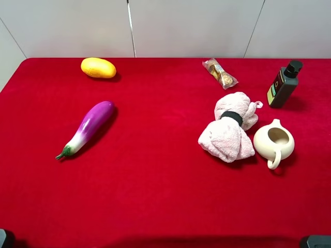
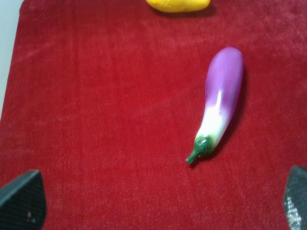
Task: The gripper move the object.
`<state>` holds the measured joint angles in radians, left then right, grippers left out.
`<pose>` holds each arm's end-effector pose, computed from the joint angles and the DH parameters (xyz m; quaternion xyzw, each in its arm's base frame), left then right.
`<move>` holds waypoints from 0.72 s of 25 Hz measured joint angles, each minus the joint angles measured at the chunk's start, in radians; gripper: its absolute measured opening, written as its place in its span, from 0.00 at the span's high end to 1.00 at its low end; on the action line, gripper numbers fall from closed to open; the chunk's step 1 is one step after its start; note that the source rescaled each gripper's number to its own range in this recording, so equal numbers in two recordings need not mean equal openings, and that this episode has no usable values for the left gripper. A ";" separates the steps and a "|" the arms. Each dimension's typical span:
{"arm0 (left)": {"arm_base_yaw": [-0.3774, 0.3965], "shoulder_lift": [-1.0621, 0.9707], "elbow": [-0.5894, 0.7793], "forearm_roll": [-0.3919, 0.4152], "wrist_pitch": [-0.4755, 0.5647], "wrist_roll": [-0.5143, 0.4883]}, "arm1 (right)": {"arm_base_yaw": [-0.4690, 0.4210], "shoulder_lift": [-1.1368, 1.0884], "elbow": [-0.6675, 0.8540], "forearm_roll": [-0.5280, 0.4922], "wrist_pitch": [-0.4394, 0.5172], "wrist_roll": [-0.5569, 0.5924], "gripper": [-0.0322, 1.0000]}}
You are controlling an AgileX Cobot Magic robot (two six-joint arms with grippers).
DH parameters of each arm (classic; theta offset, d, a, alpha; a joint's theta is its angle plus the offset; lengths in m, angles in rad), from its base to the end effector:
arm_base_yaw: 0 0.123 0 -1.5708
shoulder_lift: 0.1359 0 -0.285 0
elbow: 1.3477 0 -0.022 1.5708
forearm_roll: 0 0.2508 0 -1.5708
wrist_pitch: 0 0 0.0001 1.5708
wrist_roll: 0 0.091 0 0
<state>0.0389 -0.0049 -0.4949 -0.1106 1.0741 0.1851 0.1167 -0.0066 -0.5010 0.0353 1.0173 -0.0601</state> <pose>-0.0055 -0.0091 0.2752 0.0650 0.8530 0.0027 0.5179 -0.0046 0.0022 0.2811 -0.0745 0.8362 0.0330 0.5423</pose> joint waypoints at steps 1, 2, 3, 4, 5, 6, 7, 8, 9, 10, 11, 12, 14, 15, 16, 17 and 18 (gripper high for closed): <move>0.000 0.000 0.000 0.000 0.000 0.000 | 0.000 0.000 0.000 0.000 0.000 0.000 0.00; 0.000 0.000 0.000 0.000 0.000 0.000 | 0.000 0.000 0.000 0.000 0.000 0.000 0.00; 0.000 0.000 0.000 0.000 0.000 0.000 | 0.000 0.000 0.000 0.000 0.000 0.000 0.00; 0.000 0.000 0.000 0.000 0.000 0.000 | 0.000 0.000 0.000 0.000 0.000 0.000 0.00; 0.000 0.000 0.000 0.000 0.000 0.000 | 0.000 0.000 0.000 0.000 0.000 0.000 0.00; 0.000 0.000 0.000 0.000 0.000 0.000 | 0.000 0.000 0.000 0.000 0.000 0.000 0.00; 0.000 0.000 0.000 0.000 0.000 0.000 | 0.000 0.000 0.000 0.000 0.000 0.000 0.00; 0.000 0.000 0.000 0.000 0.000 0.000 | 0.000 0.000 0.000 0.000 0.000 0.000 0.00; 0.000 0.000 0.000 0.000 0.000 0.000 | 0.000 0.000 0.000 0.000 0.000 0.001 0.00; 0.000 0.000 0.000 0.000 0.000 0.000 | 0.000 0.000 0.000 0.000 0.000 0.002 0.00; 0.000 0.000 0.000 0.000 0.000 0.000 | 0.000 0.000 0.000 0.000 0.000 0.002 0.00; 0.000 0.000 0.000 0.000 0.000 0.000 | 0.000 0.000 0.000 0.000 0.000 0.003 0.00; 0.000 0.000 0.000 0.000 0.000 0.000 | 0.000 0.000 0.000 0.000 0.001 0.003 0.00; 0.000 0.000 0.000 0.000 0.000 0.000 | 0.000 0.000 0.000 0.000 0.001 0.003 0.00; 0.000 0.000 0.000 0.000 0.000 0.000 | 0.000 0.000 0.000 0.000 0.001 0.008 0.00; 0.000 0.000 0.000 0.000 0.000 0.000 | 0.000 0.006 0.000 0.000 0.001 0.015 0.00; 0.000 0.000 0.000 0.000 0.000 0.000 | 0.000 0.019 -0.001 0.000 0.002 0.028 0.00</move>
<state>0.0389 -0.0049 -0.4949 -0.1106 1.0741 0.1848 0.1167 0.0124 -0.5021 0.0353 1.0192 -0.0321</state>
